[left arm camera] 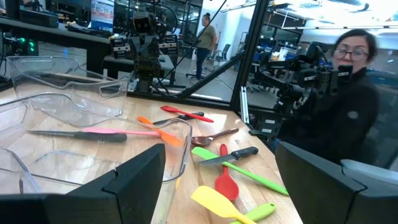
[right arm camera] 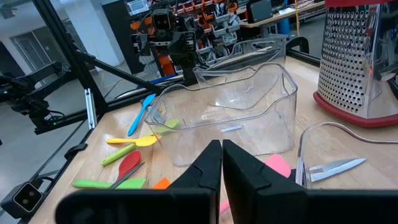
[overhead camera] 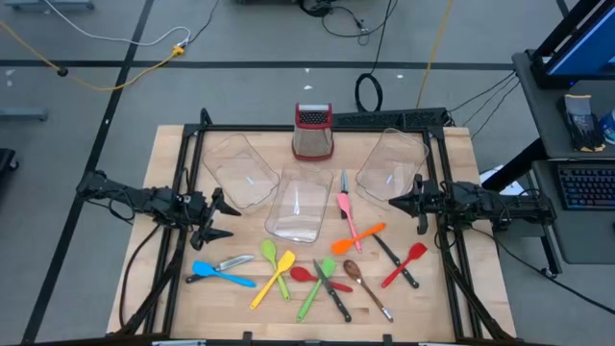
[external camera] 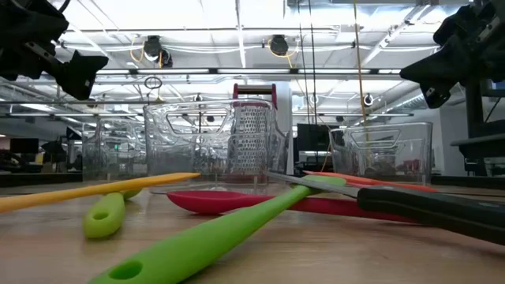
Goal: Pick & Place Kitchen Items
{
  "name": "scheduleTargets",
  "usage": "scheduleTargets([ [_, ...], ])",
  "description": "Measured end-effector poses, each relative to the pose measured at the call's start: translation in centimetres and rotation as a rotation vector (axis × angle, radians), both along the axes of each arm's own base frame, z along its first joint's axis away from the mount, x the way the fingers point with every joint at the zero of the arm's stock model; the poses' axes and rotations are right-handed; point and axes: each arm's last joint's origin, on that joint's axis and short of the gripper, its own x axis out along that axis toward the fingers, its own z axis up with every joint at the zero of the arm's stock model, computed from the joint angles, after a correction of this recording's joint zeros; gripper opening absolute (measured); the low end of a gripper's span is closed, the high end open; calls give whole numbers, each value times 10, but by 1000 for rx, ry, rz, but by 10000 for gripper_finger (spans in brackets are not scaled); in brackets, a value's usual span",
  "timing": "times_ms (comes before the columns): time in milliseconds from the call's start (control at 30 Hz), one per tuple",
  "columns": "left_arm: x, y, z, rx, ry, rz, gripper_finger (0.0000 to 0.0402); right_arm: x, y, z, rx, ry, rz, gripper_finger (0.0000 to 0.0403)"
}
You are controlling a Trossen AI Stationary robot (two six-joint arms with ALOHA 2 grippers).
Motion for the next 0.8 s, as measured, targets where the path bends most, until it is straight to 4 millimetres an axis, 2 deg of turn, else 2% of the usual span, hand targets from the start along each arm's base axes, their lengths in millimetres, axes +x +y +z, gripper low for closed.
scheduleTargets([
  [667, 0, 0, 0, 0, 0, 0, 308, 0, 0, 0, 0, 1, 0, 9],
  [800, 0, 0, 0, -1, 0, 0, 308, 0, 0, 3, -85, -21, 6, 9],
])
